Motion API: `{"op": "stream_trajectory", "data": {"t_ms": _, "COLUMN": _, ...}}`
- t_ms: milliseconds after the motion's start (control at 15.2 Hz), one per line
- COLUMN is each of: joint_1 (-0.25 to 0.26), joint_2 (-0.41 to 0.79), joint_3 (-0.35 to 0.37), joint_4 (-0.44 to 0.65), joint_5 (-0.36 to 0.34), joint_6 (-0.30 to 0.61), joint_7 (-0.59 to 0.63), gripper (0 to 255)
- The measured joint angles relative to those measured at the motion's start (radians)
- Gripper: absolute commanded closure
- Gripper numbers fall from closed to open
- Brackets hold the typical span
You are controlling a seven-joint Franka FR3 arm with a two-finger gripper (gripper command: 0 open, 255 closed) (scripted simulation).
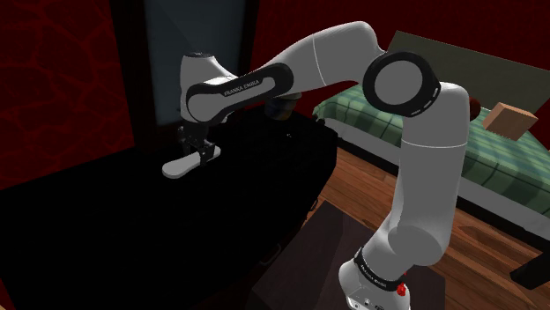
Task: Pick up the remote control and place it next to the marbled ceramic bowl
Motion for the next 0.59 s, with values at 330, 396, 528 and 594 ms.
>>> {"op": "stream_trajectory", "data": {"t_ms": 330, "joint_1": 0.000, "joint_2": 0.000, "joint_3": 0.000, "joint_4": 0.000, "joint_5": 0.000, "joint_6": 0.000, "joint_7": 0.000, "gripper": 255}}
{"op": "stream_trajectory", "data": {"t_ms": 396, "joint_1": 0.000, "joint_2": 0.000, "joint_3": 0.000, "joint_4": 0.000, "joint_5": 0.000, "joint_6": 0.000, "joint_7": 0.000, "gripper": 255}}
{"op": "stream_trajectory", "data": {"t_ms": 528, "joint_1": 0.000, "joint_2": -0.002, "joint_3": 0.001, "joint_4": 0.002, "joint_5": 0.001, "joint_6": -0.004, "joint_7": -0.001, "gripper": 255}}
{"op": "stream_trajectory", "data": {"t_ms": 594, "joint_1": -0.001, "joint_2": -0.006, "joint_3": 0.001, "joint_4": 0.007, "joint_5": 0.003, "joint_6": -0.013, "joint_7": -0.003, "gripper": 255}}
